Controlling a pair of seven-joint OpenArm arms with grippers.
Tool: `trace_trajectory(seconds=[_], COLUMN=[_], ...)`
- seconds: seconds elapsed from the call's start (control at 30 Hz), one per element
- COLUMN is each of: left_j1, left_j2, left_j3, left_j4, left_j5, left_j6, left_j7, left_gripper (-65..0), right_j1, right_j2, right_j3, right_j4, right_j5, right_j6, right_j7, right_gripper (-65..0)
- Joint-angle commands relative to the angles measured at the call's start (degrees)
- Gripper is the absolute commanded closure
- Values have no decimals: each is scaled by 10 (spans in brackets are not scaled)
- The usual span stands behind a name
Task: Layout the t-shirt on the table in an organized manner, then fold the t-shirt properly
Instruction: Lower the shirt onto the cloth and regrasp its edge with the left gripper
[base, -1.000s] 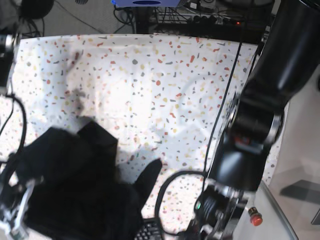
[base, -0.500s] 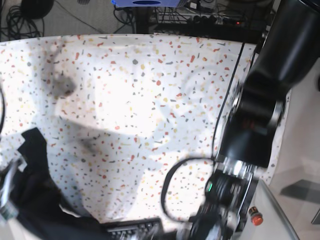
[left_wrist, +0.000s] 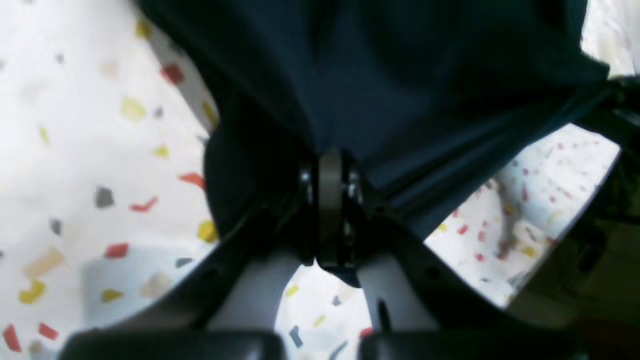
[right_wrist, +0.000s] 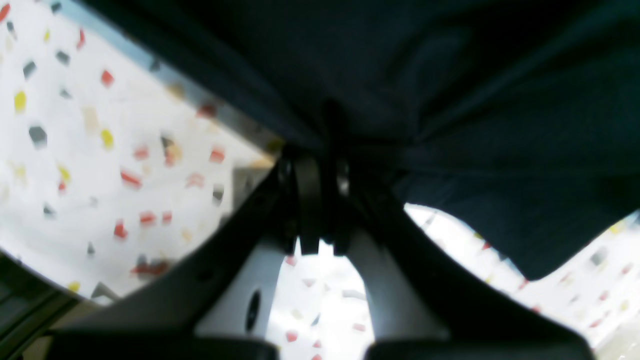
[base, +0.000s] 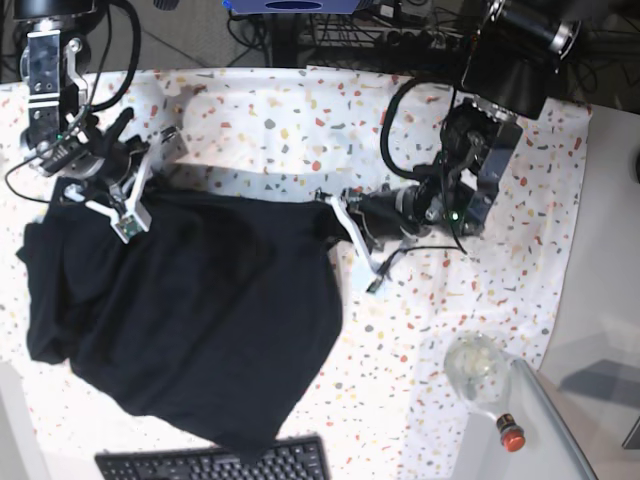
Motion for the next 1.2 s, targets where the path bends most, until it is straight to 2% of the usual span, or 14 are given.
trace_trajectory(seconds=[0.0, 0.13, 0.3, 0.4, 0.5, 0.53, 0.63, 0.67, 0.73, 0.8, 0.87, 0.93, 1.03, 1.17], left_j1=[5, 25, 38, 49, 79, 90, 128, 136, 148, 148, 129, 108, 61, -31], left_j2=[-7, -8, -20, -28, -28, -28, -27, -27, -27, -26, -18, -5, 22, 62], left_j3=[-6, -6, -6, -13, -70, -90, -144, -157, -184, -201, -207, -207, -204, -182], left_j4=[10, 11, 24, 51, 91, 105, 154, 167, 192, 200, 203, 198, 162, 32], left_j5=[11, 13, 13, 12, 12, 12, 12, 12, 12, 12, 12, 12, 15, 17], left_j6=[1, 1, 1, 2, 2, 2, 2, 2, 2, 2, 2, 2, 2, 2], left_j7=[-10, -11, -11, -9, -8, -8, -8, -8, -8, -8, -8, -8, -8, -12], left_gripper=[0, 0, 0, 0, 0, -30, -181, -199, -204, -207, -216, -217, -219, -232], right_j1=[-1, -19, -26, -65, -104, -107, -104, -96, -78, -54, -21, 11, 46, 89], right_j2=[4, 2, -8, -6, -6, -6, -7, -8, -12, -37, -58, -65, -63, -42], right_j3=[6, 4, 6, 6, 27, 41, 92, 112, 178, 247, 309, 351, 368, 369], right_j4=[7, 10, 28, 88, 170, 185, 195, 195, 190, 165, 128, 73, -17, -139], right_j5=[-5, -2, -1, -1, -1, -1, 2, 10, 48, 80, 81, 81, 81, 81], right_j6=[-9, -35, -36, -36, -36, -36, -36, -36, -39, -40, -40, -40, -40, -40], right_j7=[3, -8, -69, -64, -60, -60, -55, -55, -55, -55, -59, -60, -56, -33], right_gripper=[0, 0, 0, -186, -332, -341, -339, -339, -339, -339, -341, -341, -344, -341])
